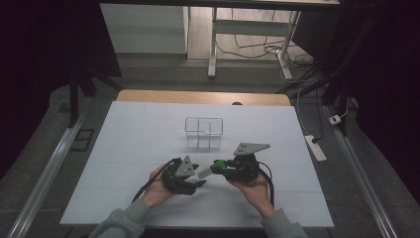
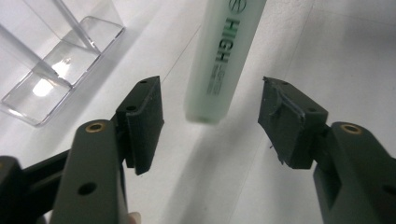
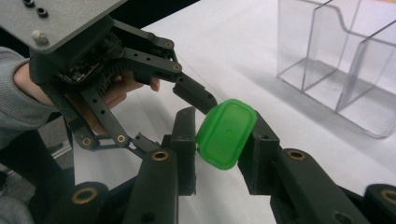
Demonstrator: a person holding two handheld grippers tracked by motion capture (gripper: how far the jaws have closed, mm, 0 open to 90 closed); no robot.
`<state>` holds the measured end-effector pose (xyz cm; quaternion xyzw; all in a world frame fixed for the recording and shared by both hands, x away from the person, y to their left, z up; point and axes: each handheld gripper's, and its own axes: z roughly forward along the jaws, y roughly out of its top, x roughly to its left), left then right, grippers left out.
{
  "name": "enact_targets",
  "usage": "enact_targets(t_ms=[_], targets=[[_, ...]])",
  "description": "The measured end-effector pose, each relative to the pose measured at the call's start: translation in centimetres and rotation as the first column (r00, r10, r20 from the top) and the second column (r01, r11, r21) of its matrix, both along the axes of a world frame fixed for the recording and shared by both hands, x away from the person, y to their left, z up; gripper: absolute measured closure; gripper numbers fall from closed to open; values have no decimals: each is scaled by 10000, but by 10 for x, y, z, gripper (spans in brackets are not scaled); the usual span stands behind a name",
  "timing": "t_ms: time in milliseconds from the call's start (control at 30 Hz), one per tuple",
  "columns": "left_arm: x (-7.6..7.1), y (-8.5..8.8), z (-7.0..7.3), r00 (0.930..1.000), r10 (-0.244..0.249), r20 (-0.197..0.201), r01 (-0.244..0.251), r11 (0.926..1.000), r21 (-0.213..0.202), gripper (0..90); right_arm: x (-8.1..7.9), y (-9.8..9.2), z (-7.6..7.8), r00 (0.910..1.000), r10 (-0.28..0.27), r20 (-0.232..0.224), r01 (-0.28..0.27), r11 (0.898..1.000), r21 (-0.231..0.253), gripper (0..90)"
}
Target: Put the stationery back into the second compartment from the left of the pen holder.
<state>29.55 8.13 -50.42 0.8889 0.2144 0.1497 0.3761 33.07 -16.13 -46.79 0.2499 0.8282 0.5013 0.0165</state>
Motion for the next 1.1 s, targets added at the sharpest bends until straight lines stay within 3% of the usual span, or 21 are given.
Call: enact_targets(t_ms=[267, 633, 933, 1100], targets=[[1, 13, 3, 9996, 193, -226, -194, 9998, -59, 350, 1, -7, 4, 9996, -212, 204, 211, 9998, 45, 697], [-5, 44, 6, 9951, 917, -356, -933, 9947, -444, 345, 1, -16, 11, 9974, -517, 499, 512, 9986, 108, 698], [-13, 78, 5, 9862, 1567, -534, -1598, 9854, -587, 343, 3, -25, 20, 9926, -905, 814, 883, 9957, 295, 698], [-19, 99, 1, 9769, 2037, -652, -2080, 9757, -690, 343, 6, -28, 29, 9885, -1079, 1059, 1038, 9937, 432, 698]])
